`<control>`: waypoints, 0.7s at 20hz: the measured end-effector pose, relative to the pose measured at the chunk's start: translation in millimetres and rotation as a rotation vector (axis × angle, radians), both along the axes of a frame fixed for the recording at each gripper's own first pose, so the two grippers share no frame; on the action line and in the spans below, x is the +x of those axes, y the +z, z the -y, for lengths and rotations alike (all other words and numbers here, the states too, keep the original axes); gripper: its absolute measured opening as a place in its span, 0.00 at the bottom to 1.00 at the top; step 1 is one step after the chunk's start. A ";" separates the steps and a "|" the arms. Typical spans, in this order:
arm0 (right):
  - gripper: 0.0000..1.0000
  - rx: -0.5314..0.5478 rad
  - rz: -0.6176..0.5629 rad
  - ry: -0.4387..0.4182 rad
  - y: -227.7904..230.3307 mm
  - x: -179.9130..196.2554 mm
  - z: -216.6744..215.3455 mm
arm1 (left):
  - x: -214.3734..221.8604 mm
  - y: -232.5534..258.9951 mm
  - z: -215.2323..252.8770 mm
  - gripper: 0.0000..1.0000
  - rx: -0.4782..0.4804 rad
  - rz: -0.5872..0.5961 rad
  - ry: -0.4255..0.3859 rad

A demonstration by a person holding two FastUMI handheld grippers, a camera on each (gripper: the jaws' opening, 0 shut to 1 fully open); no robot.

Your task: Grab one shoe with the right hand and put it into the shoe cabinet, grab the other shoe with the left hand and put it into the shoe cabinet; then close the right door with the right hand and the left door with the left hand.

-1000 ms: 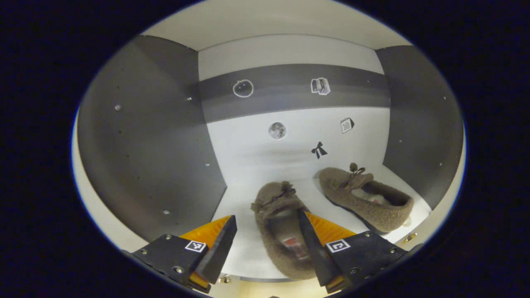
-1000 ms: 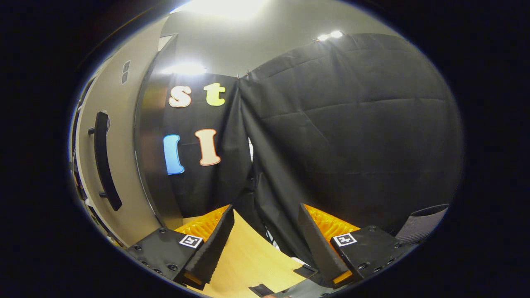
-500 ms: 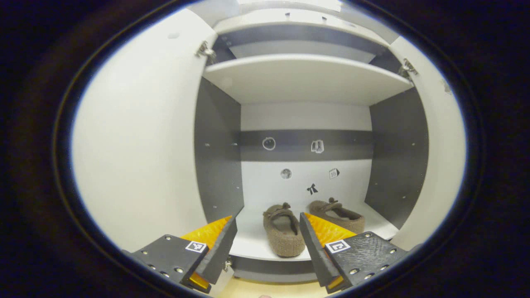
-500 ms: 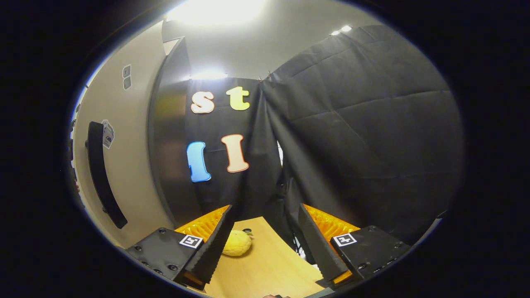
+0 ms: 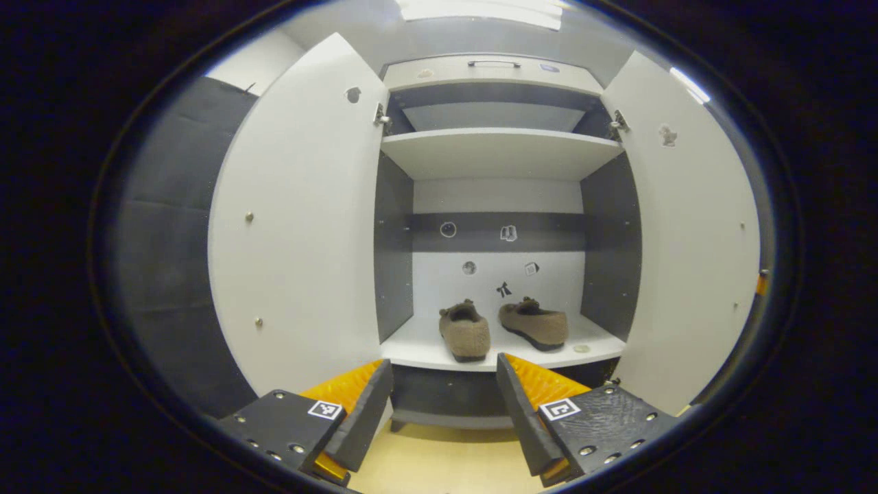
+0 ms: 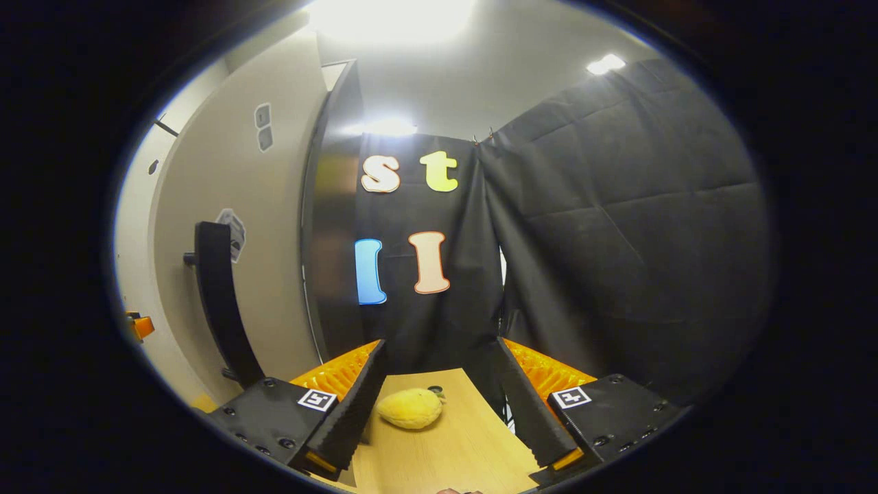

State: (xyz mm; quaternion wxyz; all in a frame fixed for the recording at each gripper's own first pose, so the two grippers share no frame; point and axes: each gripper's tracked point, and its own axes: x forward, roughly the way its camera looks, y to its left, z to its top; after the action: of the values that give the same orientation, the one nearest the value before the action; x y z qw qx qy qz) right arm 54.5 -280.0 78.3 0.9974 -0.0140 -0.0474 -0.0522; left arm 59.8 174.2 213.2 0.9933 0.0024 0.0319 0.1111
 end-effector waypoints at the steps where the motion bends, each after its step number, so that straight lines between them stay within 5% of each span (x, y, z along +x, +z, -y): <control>1: 0.98 0.001 0.002 -0.005 4.3 -4.4 -3.0 | -6.4 -4.6 1.9 0.88 0.000 -0.008 -0.015; 5: 0.93 0.039 0.031 -0.010 18.1 -21.2 -10.6 | -22.2 -12.6 5.8 0.91 -0.018 -0.002 -0.095; 7: 0.98 0.048 0.045 -0.022 25.5 -25.9 -10.2 | -26.2 -11.9 4.1 0.91 -0.049 0.019 -0.115; 10: 0.93 0.099 0.050 0.029 36.6 -27.4 -27.8 | -30.7 -5.7 1.0 0.88 -0.082 0.056 -0.134; 14: 0.98 0.103 0.017 0.076 36.2 -23.9 -45.0 | -33.8 -10.6 -4.7 0.85 -0.089 0.061 -0.167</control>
State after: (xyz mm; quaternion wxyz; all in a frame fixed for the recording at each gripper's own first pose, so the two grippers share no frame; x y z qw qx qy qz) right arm 30.6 -235.0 114.5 0.9976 0.0395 -0.0538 -0.0168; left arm 26.0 178.9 202.5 0.9987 -0.0422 0.0064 0.0264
